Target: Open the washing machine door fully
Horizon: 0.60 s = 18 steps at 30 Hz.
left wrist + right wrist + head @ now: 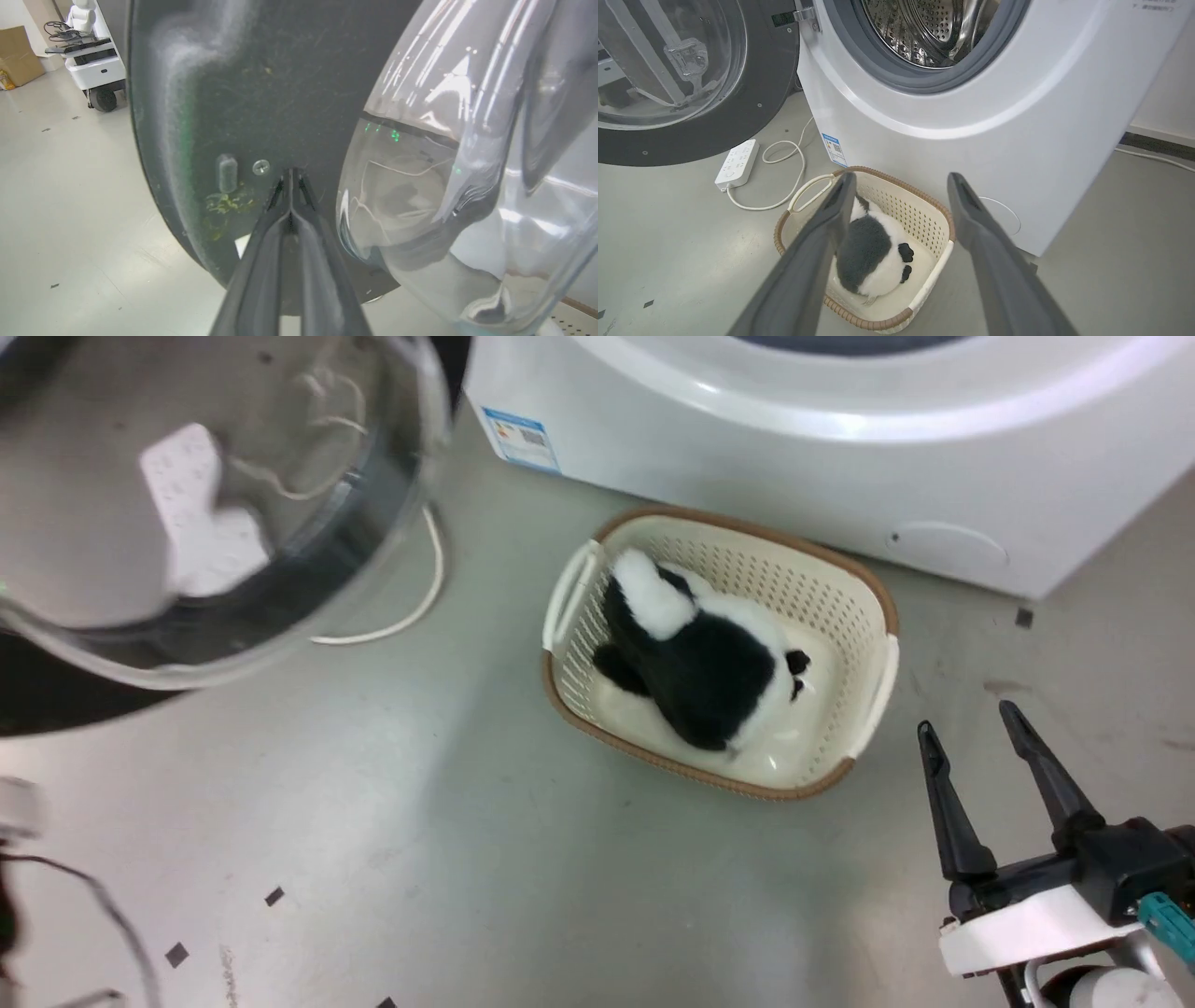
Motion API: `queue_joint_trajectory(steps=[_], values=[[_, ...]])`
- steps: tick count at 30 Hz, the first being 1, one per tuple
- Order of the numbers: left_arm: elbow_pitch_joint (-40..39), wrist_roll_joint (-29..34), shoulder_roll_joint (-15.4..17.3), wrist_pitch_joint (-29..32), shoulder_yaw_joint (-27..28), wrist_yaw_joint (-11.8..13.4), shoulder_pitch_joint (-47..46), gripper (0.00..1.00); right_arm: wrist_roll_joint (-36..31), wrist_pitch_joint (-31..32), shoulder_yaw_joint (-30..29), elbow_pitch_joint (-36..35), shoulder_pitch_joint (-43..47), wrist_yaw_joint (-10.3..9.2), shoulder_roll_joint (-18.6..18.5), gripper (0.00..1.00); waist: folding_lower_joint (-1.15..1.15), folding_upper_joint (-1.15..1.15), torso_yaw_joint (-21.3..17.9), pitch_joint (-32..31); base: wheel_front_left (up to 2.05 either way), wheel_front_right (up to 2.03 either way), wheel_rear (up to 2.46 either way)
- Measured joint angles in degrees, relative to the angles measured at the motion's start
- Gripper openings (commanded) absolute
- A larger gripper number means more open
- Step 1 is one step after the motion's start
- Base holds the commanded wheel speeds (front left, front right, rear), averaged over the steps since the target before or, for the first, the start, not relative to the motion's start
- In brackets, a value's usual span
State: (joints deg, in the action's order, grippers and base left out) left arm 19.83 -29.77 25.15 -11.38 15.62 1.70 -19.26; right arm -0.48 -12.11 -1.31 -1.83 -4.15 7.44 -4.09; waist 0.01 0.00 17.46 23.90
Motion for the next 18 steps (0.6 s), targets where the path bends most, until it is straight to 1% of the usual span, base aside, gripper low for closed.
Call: queue_joint_trajectory(steps=[3, 4, 7, 14, 18], values=[[4.11, -1.33, 3.15, 0.27, 1.93, -0.88, -2.81, 0.0, -0.58, 0.45, 0.14, -0.6, -0.39, 0.0, -0.38, 1.0, 0.0, 0.0, -1.21, 1.25, 0.0, 0.0, 0.0], [8.51, -1.61, 5.95, 0.33, 2.07, -2.36, -5.15, 0.0, -0.57, 0.44, 0.04, -1.27, -1.34, 0.0, -0.44, 1.0, 0.0, 0.0, -2.28, 1.95, 0.0, 0.0, 0.0], [12.26, -0.99, 7.79, 0.0, 1.63, -3.43, -6.93, 0.0, -0.57, 0.44, 0.2, -1.45, -1.35, 0.0, -0.41, 1.0, 0.0, 0.0, -2.96, 2.1, 0.0, 0.0, 0.0], [16.7, 0.34, 8.11, -2.57, 1.25, -4.42, -8.34, 0.0, -0.44, 0.0, 0.33, -0.24, -1.31, 0.0, -0.02, 1.0, -0.01, 0.0, -3.45, 0.25, 0.0, 0.0, 0.0], [15.59, 2.2, 7.19, -3.12, 0.76, -4.89, -7.91, 0.0, 0.38, -0.7, -0.24, 0.74, -1.15, 0.01, 0.36, 1.0, -0.01, 0.0, -3.76, -1.89, 0.0, 0.0, 0.0]])
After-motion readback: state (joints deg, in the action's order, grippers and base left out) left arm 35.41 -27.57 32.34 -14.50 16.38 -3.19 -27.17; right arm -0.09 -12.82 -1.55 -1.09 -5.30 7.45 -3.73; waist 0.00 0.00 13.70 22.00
